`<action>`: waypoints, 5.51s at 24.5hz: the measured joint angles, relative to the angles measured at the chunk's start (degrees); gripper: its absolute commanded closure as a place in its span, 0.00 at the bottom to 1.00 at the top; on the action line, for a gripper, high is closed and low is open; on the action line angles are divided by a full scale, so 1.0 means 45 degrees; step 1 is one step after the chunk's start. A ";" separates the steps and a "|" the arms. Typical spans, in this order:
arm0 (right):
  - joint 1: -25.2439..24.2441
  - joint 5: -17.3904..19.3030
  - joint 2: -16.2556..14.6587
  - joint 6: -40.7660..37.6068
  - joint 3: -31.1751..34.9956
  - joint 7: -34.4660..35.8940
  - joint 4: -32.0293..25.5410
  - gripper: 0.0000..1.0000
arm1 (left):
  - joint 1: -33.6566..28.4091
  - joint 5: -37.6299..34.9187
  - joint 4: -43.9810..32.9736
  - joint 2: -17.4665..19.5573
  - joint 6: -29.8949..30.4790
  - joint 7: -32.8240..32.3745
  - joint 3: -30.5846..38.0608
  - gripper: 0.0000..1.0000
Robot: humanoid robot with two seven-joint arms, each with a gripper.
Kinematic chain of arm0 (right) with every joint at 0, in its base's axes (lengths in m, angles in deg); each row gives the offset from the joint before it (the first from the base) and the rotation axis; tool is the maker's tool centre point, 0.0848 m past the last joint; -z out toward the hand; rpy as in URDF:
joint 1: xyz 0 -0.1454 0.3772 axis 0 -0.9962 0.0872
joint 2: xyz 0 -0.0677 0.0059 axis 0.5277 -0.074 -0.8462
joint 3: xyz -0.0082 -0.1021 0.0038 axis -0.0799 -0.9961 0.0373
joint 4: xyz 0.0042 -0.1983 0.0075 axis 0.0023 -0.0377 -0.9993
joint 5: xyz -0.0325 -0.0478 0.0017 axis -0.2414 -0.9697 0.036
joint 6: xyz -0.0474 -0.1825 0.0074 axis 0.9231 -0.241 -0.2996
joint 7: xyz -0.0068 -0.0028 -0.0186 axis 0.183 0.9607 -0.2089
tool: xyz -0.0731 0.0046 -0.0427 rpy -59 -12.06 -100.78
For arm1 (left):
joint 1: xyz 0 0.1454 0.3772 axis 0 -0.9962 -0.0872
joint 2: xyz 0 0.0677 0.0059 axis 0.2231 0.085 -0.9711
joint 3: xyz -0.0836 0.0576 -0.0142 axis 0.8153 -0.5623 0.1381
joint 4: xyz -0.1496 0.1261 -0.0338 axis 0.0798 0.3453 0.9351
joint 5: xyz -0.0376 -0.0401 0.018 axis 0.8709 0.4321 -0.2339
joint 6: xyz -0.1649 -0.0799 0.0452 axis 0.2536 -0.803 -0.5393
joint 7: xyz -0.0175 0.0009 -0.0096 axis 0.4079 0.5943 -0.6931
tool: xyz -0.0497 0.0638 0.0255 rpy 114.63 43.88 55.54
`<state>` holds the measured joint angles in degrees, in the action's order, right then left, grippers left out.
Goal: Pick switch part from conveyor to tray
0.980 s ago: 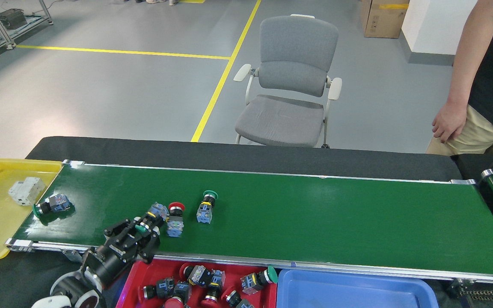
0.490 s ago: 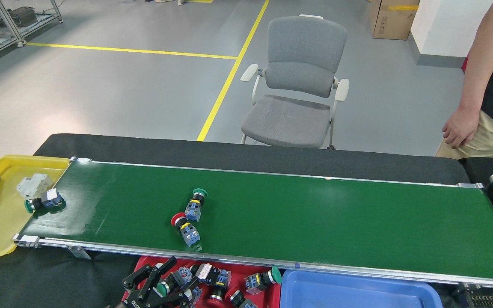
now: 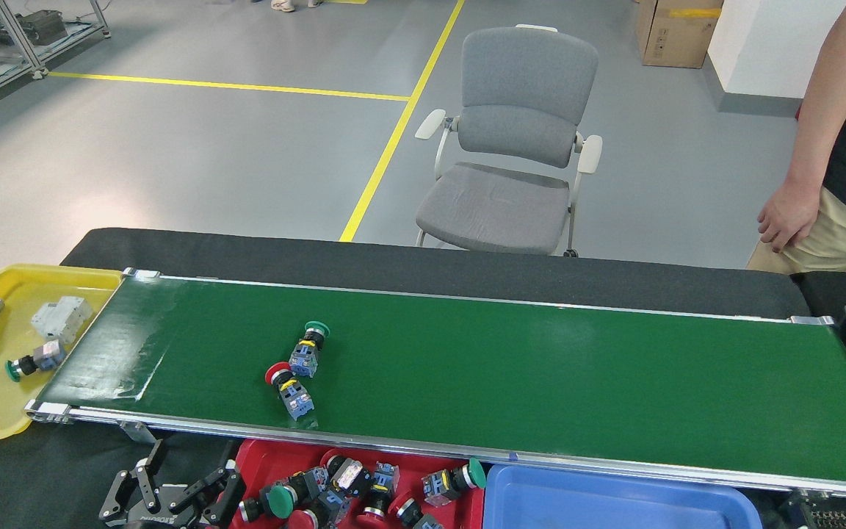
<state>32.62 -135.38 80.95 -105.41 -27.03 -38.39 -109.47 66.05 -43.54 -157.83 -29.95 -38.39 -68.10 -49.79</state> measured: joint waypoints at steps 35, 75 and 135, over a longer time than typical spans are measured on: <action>-0.0346 -0.0004 0.0304 -0.0936 -0.0005 -0.0304 -0.0023 0.00 | 0.2116 0.0318 0.2462 0.1128 0.1144 -0.0149 -0.0279 0.94; 0.0389 -0.0883 0.0358 0.0619 0.0078 -0.0628 -0.0103 0.03 | 0.5469 0.0237 0.6806 0.2549 0.1187 -0.0182 0.2131 0.00; 0.1617 -0.0958 -0.0090 0.0235 -0.1723 -0.1073 -0.0100 0.02 | -0.2741 0.0956 -0.1647 0.1316 0.4331 0.3004 -0.0522 0.00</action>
<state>39.90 -139.70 80.55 -104.35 -34.78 -43.22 -109.92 53.72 -39.24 -165.24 -24.03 -18.90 -54.59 -52.13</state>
